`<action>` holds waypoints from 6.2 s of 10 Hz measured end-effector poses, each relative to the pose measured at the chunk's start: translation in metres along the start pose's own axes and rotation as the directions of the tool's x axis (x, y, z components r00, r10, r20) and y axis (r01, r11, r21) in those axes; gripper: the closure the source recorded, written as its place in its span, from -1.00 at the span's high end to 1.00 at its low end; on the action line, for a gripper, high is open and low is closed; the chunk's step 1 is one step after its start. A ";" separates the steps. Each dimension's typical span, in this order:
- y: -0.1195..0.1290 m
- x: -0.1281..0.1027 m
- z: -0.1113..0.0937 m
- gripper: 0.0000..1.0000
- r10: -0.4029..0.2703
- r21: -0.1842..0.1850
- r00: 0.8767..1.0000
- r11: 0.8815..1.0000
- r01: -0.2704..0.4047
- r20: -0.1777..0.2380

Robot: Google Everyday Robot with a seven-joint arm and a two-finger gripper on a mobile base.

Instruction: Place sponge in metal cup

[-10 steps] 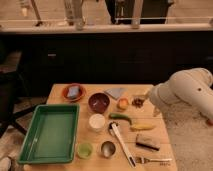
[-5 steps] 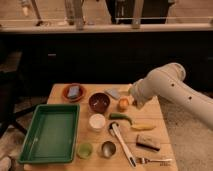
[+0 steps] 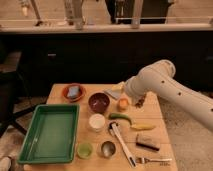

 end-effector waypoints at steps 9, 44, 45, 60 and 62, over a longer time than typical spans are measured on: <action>-0.080 0.019 0.026 0.60 -0.133 0.045 0.991 0.990 0.132 0.016; -0.253 0.020 0.182 0.60 -0.339 0.291 0.941 0.899 0.328 -0.014; -0.256 0.019 0.187 0.60 -0.347 0.290 0.938 0.897 0.333 -0.003; -0.253 0.009 0.259 0.60 -0.347 0.234 0.925 0.922 0.307 0.155; -0.253 0.009 0.259 0.60 -0.344 0.231 0.926 0.924 0.305 0.156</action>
